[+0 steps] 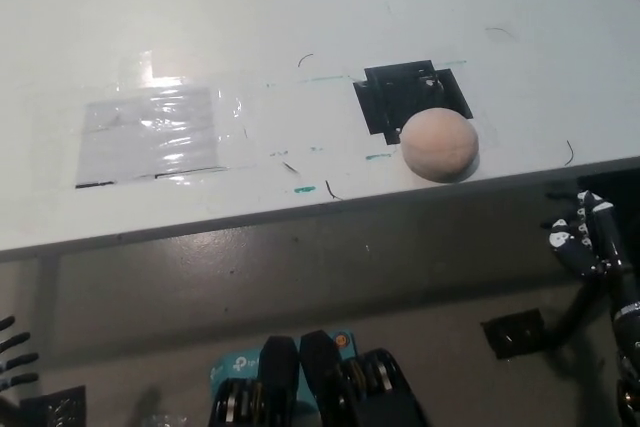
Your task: The robot uses its right hand to grab and squeeze a pink dumpling toy kept on the black mask on the desk
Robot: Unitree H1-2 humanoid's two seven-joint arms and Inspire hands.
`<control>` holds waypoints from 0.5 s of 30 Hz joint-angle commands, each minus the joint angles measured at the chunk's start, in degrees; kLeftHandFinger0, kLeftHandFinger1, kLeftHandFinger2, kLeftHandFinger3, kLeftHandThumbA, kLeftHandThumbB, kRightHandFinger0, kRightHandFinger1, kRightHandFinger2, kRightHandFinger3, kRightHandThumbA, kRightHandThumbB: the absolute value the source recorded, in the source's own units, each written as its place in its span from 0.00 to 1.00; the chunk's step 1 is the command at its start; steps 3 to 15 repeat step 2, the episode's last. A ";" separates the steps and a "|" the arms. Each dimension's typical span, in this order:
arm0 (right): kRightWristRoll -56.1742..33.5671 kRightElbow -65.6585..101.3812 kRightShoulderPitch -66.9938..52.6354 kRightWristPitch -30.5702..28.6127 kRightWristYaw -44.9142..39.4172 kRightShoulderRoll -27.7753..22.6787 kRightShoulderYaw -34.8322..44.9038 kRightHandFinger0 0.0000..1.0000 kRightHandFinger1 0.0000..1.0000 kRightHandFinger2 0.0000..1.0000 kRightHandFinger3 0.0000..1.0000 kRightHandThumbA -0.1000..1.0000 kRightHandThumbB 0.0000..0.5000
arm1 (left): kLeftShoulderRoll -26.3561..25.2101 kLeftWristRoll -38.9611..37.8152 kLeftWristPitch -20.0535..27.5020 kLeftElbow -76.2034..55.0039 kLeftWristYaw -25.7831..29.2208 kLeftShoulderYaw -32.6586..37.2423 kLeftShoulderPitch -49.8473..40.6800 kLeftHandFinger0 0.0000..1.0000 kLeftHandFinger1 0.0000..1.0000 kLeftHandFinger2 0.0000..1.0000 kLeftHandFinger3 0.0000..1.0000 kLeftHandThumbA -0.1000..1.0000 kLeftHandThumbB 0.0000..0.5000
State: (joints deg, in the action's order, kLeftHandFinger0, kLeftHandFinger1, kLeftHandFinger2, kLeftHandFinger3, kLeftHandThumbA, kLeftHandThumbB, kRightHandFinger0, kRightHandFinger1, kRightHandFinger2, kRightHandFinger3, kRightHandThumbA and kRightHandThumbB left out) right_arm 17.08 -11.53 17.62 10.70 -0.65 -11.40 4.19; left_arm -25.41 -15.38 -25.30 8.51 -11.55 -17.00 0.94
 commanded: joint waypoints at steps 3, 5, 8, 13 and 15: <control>-2.54 0.21 2.15 -1.13 -0.81 -1.07 -0.11 0.14 0.25 0.44 0.70 0.04 0.26 | -0.88 -0.22 1.83 -0.25 -0.42 -0.59 0.02 0.71 0.75 0.85 0.93 1.00 0.22; -2.54 0.21 2.15 -1.13 -0.81 -1.07 -0.11 0.14 0.25 0.44 0.70 0.04 0.26 | -0.88 -0.22 1.83 -0.25 -0.42 -0.59 0.02 0.71 0.75 0.85 0.93 1.00 0.22; -2.54 0.21 2.15 -1.13 -0.81 -1.07 -0.11 0.14 0.25 0.44 0.70 0.04 0.26 | -0.88 -0.22 1.83 -0.25 -0.42 -0.59 0.02 0.71 0.75 0.85 0.93 1.00 0.22; -2.54 0.21 2.15 -1.13 -0.81 -1.07 -0.11 0.14 0.25 0.44 0.70 0.04 0.26 | -0.88 -0.22 1.83 -0.25 -0.42 -0.59 0.02 0.71 0.75 0.85 0.93 1.00 0.22; -2.54 0.21 2.15 -1.13 -0.81 -1.07 -0.11 0.14 0.25 0.44 0.70 0.04 0.26 | -0.88 -0.22 1.83 -0.25 -0.42 -0.59 0.02 0.71 0.75 0.85 0.93 1.00 0.22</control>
